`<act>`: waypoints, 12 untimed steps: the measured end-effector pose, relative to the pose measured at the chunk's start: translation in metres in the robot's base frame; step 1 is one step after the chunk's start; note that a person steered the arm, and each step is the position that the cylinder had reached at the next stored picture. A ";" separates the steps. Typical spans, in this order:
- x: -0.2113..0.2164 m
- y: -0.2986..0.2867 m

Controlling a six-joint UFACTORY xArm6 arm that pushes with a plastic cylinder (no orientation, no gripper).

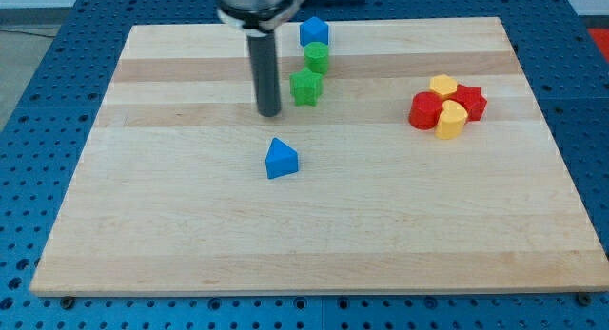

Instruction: Slightly move the green star to the right side

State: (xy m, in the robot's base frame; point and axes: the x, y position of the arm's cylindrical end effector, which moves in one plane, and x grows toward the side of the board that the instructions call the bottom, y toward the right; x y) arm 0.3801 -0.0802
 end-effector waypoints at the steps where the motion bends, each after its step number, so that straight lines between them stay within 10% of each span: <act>1: -0.012 -0.013; 12: -0.036 0.026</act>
